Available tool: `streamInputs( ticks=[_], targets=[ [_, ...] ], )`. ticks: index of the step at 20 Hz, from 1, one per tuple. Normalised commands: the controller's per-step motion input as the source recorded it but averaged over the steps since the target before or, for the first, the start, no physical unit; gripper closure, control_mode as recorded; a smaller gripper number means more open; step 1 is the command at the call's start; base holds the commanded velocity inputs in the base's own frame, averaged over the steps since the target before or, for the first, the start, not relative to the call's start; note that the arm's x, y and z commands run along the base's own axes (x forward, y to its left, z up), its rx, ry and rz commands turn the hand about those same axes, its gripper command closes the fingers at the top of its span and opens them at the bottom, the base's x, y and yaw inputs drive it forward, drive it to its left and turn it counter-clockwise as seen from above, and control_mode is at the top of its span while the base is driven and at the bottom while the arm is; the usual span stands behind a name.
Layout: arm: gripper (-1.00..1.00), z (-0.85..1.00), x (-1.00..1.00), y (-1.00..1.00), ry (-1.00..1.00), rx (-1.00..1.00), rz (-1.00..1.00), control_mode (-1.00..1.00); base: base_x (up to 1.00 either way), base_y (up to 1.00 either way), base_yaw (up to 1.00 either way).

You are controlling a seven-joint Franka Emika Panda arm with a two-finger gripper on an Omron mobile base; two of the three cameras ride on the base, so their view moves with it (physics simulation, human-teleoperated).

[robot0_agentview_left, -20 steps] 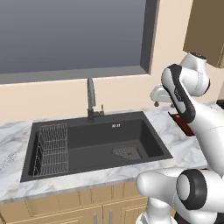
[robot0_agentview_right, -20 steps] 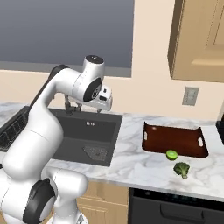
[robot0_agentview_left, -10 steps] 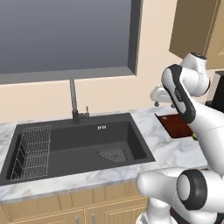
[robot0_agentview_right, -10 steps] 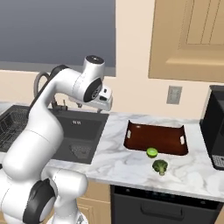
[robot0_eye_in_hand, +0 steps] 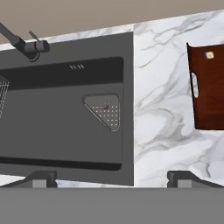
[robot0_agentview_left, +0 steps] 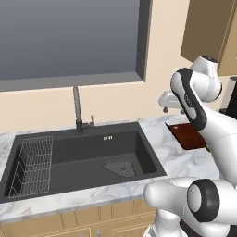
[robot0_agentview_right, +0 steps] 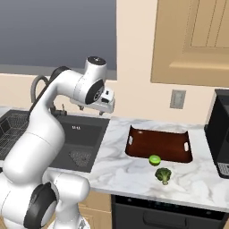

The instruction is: Pick up all produce items and place them in the sink. Turn on the sink faucet to wash them. Then turn the sink off and put them in the tray.

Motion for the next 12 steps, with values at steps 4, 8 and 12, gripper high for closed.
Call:
streamInputs(
  ticks=[4, 8, 12],
  targets=[
    [-1.0, 0.0, 0.0, 0.0, 0.0, 0.0, 0.0, 1.0, 0.55, 0.0, 0.0],
    [-1.0, 0.0, 0.0, 0.0, 0.0, 0.0, 0.0, 1.0, 0.52, 0.01, 0.0],
    [-1.0, 0.0, 0.0, 0.0, 0.0, 0.0, 0.0, 1.0, 0.04, 0.0, 0.0]
  ],
)
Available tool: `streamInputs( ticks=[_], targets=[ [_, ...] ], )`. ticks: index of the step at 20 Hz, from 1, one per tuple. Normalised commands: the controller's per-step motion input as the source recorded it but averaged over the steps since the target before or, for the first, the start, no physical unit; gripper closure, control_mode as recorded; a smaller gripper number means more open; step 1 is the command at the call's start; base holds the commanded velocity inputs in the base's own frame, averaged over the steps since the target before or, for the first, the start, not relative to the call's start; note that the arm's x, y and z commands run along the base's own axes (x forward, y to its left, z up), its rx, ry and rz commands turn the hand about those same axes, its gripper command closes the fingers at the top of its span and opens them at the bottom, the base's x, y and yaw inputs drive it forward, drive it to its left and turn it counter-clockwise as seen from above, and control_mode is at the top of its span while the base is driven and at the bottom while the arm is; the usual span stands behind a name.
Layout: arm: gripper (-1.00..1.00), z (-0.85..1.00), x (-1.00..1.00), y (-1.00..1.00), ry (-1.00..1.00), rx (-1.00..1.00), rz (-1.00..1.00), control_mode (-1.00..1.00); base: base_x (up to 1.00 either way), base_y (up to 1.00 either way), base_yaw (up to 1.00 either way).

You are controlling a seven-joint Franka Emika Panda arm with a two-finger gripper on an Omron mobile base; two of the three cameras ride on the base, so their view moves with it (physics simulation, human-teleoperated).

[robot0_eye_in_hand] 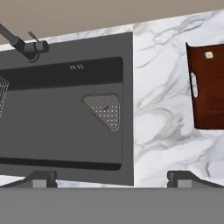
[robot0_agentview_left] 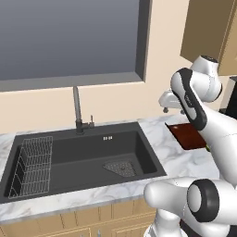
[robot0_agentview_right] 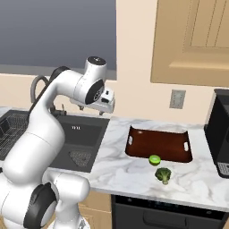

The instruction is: Pick up all produce items and place them in the sink. Turn on the sink faucet to wash them. Then turn the sink off and put them in the tray.

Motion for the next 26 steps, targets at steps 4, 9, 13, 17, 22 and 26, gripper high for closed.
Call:
streamInputs(
  ticks=[4, 9, 13, 17, 22, 26],
  targets=[
    [-1.0, 0.0, 0.0, 0.0, 0.0, 0.0, 0.0, 1.0, 0.0, 0.0, 0.0],
    [-1.0, -0.07, -0.19, -0.15, -0.03, 0.0, 0.0, -1.0, -0.02, -0.03, 0.0],
    [-1.0, -0.12, -0.51, -0.04, -0.01, 0.0, 0.0, -1.0, 0.0, 0.0, 0.0],
    [-1.0, -0.17, -0.52, -0.01, 0.0, 0.0, -0.02, -1.0, 0.0, 0.0, 0.0],
    [-1.0, -0.13, -0.29, -0.11, 0.04, 0.0, -0.08, -1.0, 0.0, 0.0, 0.0],
    [-1.0, -0.19, -0.13, -0.28, 0.1, 0.0, -0.11, -1.0, 0.0, 0.0, 0.0]
  ],
)
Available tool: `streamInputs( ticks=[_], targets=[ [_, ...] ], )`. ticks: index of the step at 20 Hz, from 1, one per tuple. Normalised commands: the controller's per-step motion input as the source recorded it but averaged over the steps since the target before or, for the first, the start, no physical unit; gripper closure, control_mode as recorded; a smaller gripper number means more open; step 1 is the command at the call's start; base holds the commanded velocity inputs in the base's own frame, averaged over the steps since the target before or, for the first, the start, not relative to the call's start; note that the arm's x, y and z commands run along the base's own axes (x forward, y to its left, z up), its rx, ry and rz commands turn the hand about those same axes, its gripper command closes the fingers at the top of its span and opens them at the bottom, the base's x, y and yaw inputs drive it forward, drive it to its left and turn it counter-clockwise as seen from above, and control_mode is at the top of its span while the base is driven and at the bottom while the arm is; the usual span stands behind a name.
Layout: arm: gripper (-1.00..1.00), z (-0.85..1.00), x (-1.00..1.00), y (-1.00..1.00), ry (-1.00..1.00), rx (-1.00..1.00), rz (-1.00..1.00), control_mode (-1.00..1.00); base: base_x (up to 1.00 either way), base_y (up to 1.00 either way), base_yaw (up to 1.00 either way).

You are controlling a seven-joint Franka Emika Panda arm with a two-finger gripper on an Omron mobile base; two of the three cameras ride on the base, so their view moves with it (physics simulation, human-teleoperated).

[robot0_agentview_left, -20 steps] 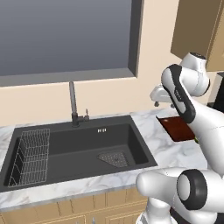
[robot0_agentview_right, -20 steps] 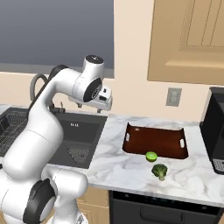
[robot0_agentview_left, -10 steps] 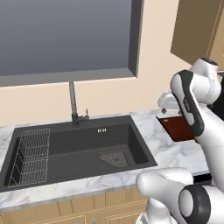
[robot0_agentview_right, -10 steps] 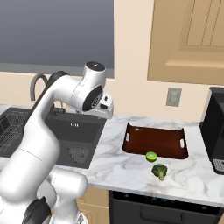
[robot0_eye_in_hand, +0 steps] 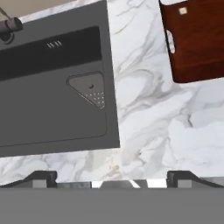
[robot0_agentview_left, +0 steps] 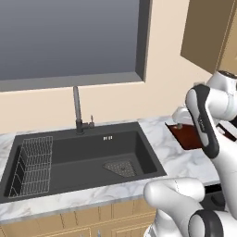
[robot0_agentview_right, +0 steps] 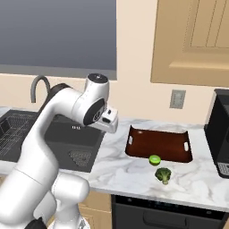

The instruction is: Pick up all produce items and place them in the sink. Turn on the sink faucet to wash them. Then turn the sink off and put them in the tray.

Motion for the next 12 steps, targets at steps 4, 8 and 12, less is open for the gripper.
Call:
streamInputs(
  ticks=[4, 8, 12],
  targets=[
    [-1.0, -0.32, -0.09, -0.37, 0.08, 0.0, -0.08, -1.0, 0.0, 0.0, 0.0],
    [-1.0, -0.39, -0.02, -0.39, 0.06, -0.04, -0.06, -1.0, 0.0, 0.0, 0.0],
    [-1.0, -0.34, -0.01, -0.48, 0.05, -0.02, -0.02, -1.0, 0.0, 0.0, 0.0]
  ],
)
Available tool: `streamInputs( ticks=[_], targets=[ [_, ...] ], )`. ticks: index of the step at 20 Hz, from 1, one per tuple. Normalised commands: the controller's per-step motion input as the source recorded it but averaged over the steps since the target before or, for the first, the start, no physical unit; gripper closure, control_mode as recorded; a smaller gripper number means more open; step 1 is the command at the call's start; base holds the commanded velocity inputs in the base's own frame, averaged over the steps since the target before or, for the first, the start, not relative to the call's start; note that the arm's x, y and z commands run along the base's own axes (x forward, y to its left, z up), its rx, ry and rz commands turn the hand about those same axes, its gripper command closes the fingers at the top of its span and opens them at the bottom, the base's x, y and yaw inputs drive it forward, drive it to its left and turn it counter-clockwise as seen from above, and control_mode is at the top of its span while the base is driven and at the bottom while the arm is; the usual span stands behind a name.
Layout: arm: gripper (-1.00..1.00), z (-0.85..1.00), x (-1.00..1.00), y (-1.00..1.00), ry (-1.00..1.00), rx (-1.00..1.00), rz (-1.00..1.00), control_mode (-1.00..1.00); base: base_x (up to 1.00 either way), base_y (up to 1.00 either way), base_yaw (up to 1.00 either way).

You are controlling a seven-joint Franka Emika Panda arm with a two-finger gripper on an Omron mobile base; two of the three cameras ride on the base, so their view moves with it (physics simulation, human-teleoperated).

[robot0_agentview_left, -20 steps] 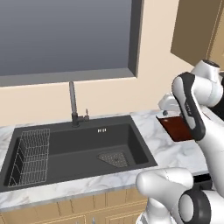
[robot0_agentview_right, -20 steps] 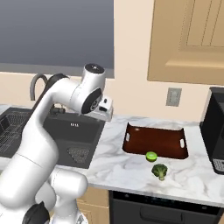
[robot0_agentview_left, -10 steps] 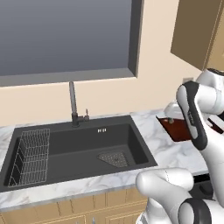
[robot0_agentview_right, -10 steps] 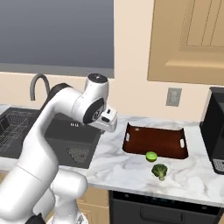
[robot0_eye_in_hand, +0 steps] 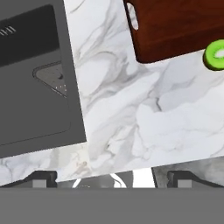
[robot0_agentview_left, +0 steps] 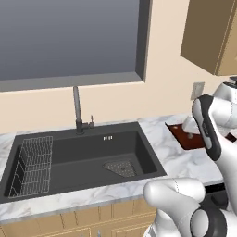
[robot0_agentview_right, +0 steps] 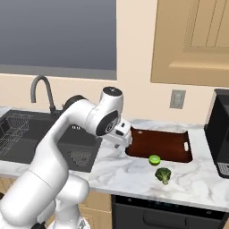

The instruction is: Pick up all produce items and place them in the sink. Turn on the sink faucet to wash them. Then turn the sink off and put them in the tray.

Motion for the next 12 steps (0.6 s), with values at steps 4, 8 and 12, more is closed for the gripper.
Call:
streamInputs(
  ticks=[4, 8, 12],
  targets=[
    [-1.0, -0.27, 0.0, -0.63, 0.06, 0.0, 0.0, -1.0, 0.0, 0.0, 0.0],
    [-1.0, -0.24, 0.03, -0.68, 0.06, 0.0, 0.0, -1.0, 0.0, 0.0, 0.0],
    [-1.0, -0.2, 0.16, -0.7, 0.07, 0.0, 0.0, -1.0, 0.0, 0.0, 0.0]
  ],
)
